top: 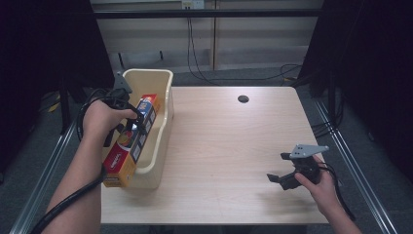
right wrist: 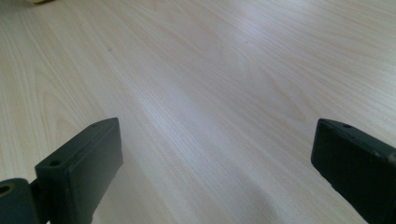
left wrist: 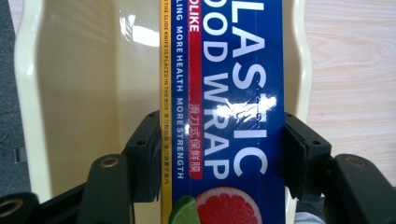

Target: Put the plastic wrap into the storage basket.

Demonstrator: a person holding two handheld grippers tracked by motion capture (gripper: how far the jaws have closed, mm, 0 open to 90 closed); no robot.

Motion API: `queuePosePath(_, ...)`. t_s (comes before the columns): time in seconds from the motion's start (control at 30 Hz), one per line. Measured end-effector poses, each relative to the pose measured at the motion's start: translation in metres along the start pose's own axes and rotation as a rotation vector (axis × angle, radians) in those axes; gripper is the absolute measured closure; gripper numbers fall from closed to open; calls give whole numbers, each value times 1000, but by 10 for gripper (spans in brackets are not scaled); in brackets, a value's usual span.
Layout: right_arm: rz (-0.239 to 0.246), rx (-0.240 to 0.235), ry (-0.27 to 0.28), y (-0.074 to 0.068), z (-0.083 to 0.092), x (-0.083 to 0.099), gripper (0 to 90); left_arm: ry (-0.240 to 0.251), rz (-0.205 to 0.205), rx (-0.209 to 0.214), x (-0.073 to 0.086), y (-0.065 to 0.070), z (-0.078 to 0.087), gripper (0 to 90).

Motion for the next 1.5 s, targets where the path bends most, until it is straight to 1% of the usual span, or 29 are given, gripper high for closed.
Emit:
queuePosePath(0.03,1,1,-2,0,0,0,19,-3,-6,-6,0,-1,-1,405)
queuePosePath(0.07,2,-1,-2,0,0,0,19,-1,-1,1,0,0,-2,405)
queuePosePath(0.1,1,-1,-2,0,0,0,19,-8,-9,0,0,-1,-3,405)
queuePosePath(0.13,2,-3,-2,-1,0,0,19,-3,3,3,0,-1,-4,405)
queuePosePath(0.2,0,5,0,0,0,0,19,-9,1,5,0,0,-6,405)
queuePosePath(0.23,1,1,0,0,0,0,19,-9,1,0,0,-1,-6,405)
queuePosePath(0.33,1,0,1,0,0,0,19,-11,7,8,0,-1,-9,405)
queuePosePath(0.4,1,2,1,0,0,0,19,-15,1,4,0,-3,-9,405)
queuePosePath(0.43,0,3,-1,0,0,0,19,-18,7,12,1,-2,-10,404)
queuePosePath(0.47,-1,4,-1,0,0,0,19,-16,10,9,1,-2,-11,404)
queuePosePath(0.53,-1,0,-3,0,0,0,19,-16,2,4,0,-2,-12,404)
queuePosePath(0.57,-1,0,-2,0,0,0,19,-18,9,15,1,-1,-13,404)
queuePosePath(0.67,0,5,-3,0,0,0,19,-24,0,13,1,-2,-15,403)
queuePosePath(0.73,-1,1,-4,0,0,1,19,-24,11,15,0,-1,-17,403)
queuePosePath(0.83,0,1,-4,-1,0,1,19,-29,13,9,0,-2,-20,402)
queuePosePath(0.87,0,1,-5,-1,0,1,19,-27,22,4,0,-2,-21,402)
queuePosePath(0.9,1,3,-4,0,0,1,19,-32,23,11,0,-2,-21,402)
queuePosePath(0.93,-1,1,-5,0,0,1,19,-38,20,5,0,-3,-22,402)
queuePosePath(0.97,-1,0,-3,-1,0,1,19,-26,29,3,0,-3,-23,402)
queuePosePath(1.07,1,-1,-4,-1,0,1,19,-39,21,4,0,-4,-24,402)
queuePosePath(1.1,0,-2,-4,-1,0,1,19,-36,30,5,0,-3,-25,402)
queuePosePath(1.17,1,0,-4,0,0,1,19,-36,33,6,0,-3,-26,402)
queuePosePath(1.23,2,0,-5,-1,0,1,19,-47,27,2,0,-4,-26,402)
queuePosePath(1.27,2,0,-5,-1,0,1,19,-37,37,7,0,-3,-28,402)
queuePosePath(1.3,2,1,-5,-1,0,1,19,-38,38,6,0,-4,-28,401)
queuePosePath(1.4,3,-3,-6,-1,-1,1,19,-42,29,1,0,-5,-29,401)
queuePosePath(1.43,3,-7,-6,-1,-1,1,19,-42,33,2,0,-4,-29,401)
queuePosePath(1.47,3,-6,-6,-1,-1,1,19,-50,31,6,0,-4,-29,401)
queuePosePath(1.5,2,-7,-6,-1,-1,1,19,-47,40,6,0,-4,-30,401)
Point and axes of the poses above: each handheld gripper's, and its own axes: z roughly backward along the jaws, x roughly out of its underside, y roughly to its right, the point moved 9 cm from there along -z, roughly forward along the jaws, and after that the axes turned 9 degrees about x, right-handed, at the moved point
